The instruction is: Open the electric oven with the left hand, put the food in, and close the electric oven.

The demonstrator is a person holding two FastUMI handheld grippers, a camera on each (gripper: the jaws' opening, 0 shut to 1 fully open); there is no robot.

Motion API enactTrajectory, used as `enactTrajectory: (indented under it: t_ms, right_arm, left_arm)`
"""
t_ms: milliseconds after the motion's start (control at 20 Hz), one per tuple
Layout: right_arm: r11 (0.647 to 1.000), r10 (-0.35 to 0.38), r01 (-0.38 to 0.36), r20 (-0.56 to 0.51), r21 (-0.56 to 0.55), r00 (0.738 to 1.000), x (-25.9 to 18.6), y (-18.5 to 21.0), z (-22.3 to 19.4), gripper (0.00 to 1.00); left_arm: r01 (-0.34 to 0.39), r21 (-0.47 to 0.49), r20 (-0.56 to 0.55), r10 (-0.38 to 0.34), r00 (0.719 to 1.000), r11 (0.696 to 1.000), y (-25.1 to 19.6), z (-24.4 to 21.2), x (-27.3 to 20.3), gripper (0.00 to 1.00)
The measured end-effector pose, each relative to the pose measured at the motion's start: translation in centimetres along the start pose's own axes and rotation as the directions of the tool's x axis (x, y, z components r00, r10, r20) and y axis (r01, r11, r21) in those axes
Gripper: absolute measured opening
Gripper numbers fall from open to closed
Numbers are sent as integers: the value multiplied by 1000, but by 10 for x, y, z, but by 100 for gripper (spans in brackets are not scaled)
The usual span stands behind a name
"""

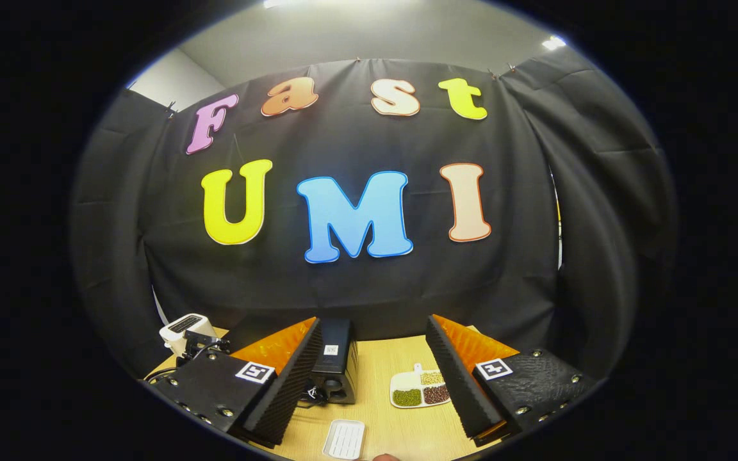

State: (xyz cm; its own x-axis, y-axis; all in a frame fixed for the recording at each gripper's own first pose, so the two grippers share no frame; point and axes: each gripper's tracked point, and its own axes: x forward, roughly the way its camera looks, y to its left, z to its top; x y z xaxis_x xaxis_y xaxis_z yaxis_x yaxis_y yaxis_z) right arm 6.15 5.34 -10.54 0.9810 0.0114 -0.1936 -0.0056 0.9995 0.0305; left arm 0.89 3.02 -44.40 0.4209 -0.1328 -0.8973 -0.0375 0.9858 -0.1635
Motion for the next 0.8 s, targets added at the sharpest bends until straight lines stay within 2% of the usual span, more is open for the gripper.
enactTrajectory:
  t_ms: [100, 200, 300, 400, 500, 550, 600, 650, 750, 800]
  right_arm:
    - [1000, 2, -2, -1, 0, 1000, -2, -1, 0, 98]
    - [1000, 0, 0, 1, 1, 1000, -4, -3, 1, 98]
    - [1000, 0, 0, 2, 4, 1000, -5, -5, 1, 98]
    - [1000, 0, 0, -1, 6, 1000, -7, -6, 0, 98]
    - [1000, 1, -1, -2, 7, 1000, -8, -6, 1, 98]
    - [1000, 2, -2, 0, 6, 1000, -8, -7, 1, 98]
    - [1000, 2, -2, 2, 5, 1000, -10, -7, 2, 98]
    - [1000, 4, -4, 3, 3, 1000, -10, -7, 3, 98]
    - [1000, 7, -7, 5, -3, 1000, -11, -6, 3, 98]
    - [1000, 10, -10, 2, -4, 1000, -11, -6, 3, 98]
  left_arm:
    - [-2, -10, 2, 2, 1000, 1000, 1, 1, -2, 92]
    - [-3, -6, 5, 3, 1000, 1000, 1, 3, -2, 96]
    - [-6, -2, 16, 6, 1000, 1000, 1, 7, -5, 92]
    - [-8, 4, 34, 8, 999, 1000, 1, 14, -8, 95]
    - [-9, 5, 47, 9, 999, 1000, 0, 20, -10, 92]
    - [-13, 4, 53, 13, 999, 1000, 1, 22, -12, 99]
    - [-13, 1, 57, 12, 998, 1000, 1, 24, -13, 95]
    - [-13, -2, 63, 13, 998, 1000, 2, 26, -14, 99]
    - [-15, 0, 71, 15, 997, 1000, 3, 28, -13, 92]
    - [-18, 1, 70, 18, 997, 1000, 5, 29, -13, 92]
